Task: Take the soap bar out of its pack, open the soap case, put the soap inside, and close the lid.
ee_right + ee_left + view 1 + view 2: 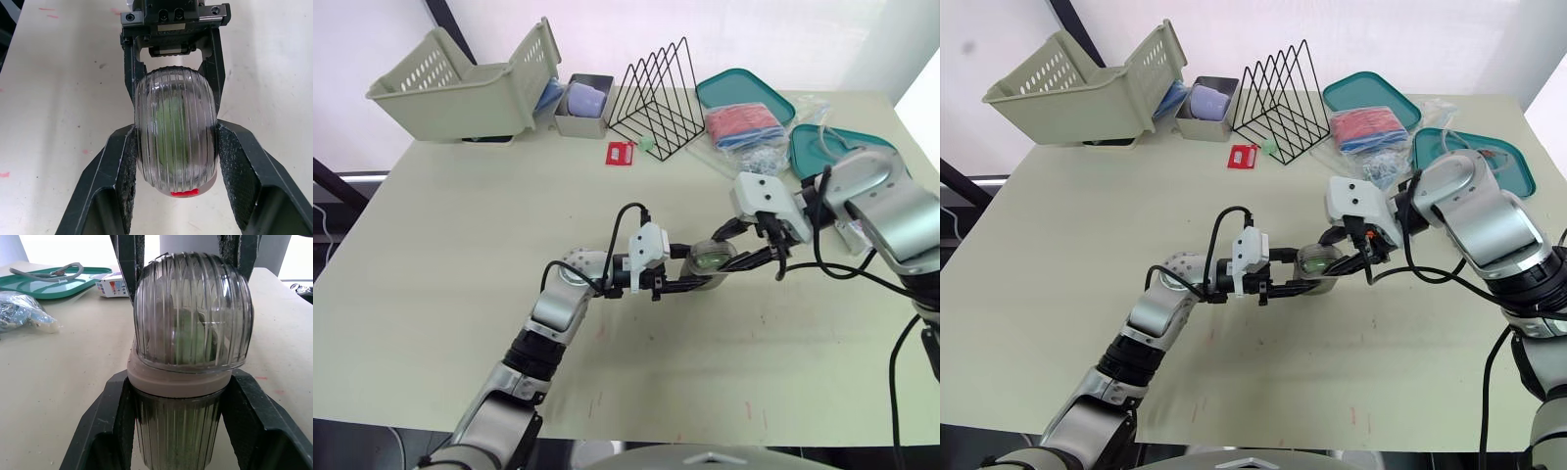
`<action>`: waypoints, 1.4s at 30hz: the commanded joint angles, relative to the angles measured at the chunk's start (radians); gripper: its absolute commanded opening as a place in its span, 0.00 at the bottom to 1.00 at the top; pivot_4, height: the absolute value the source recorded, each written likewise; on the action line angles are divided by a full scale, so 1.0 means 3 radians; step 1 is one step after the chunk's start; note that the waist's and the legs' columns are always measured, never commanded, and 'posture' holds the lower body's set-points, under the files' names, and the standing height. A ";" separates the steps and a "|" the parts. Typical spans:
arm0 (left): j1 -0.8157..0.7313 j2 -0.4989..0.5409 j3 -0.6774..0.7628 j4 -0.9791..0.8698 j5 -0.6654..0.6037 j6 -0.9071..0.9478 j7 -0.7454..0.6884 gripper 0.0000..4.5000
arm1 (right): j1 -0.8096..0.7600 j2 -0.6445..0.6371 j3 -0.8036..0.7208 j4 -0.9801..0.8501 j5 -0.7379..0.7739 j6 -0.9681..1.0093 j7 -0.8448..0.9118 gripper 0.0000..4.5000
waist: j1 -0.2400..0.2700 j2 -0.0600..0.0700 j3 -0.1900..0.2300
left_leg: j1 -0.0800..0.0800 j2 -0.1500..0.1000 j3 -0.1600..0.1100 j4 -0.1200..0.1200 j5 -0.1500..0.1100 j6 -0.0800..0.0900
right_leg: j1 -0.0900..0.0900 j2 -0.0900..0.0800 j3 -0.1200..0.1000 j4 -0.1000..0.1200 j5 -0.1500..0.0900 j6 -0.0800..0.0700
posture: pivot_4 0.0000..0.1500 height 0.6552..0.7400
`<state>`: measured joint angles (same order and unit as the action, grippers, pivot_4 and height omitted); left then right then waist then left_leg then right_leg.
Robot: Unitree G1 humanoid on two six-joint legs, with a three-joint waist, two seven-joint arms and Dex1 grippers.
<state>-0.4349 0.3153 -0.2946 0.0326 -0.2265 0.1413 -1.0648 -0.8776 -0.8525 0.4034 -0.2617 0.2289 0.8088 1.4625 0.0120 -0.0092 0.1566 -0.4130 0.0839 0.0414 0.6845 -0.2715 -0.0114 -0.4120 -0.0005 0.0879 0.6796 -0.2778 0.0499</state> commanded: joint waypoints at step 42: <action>-0.0002 0.0023 0.0006 -0.0075 -0.0025 -0.0013 0.0014 0.44 | -0.0092 -0.0124 0.0027 0.0114 0.0155 -0.0075 -0.0027 0.41 | -0.0001 -0.0001 -0.0009 | -0.0002 0.0000 -0.0003 0.0000 0.0000 0.0000 | -0.0001 0.0000 -0.0003 -0.0001 0.0000 0.0000 | 1.00 1.00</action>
<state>-0.4344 0.3192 -0.2958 0.0330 -0.2286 0.1396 -1.0644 -0.9093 -0.8856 0.4152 -0.2136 0.2797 0.7982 1.4535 0.0118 -0.0094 0.1539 -0.4137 0.0839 0.0405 0.6845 -0.2715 -0.0113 -0.4122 -0.0006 0.0870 0.6792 -0.2779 0.0498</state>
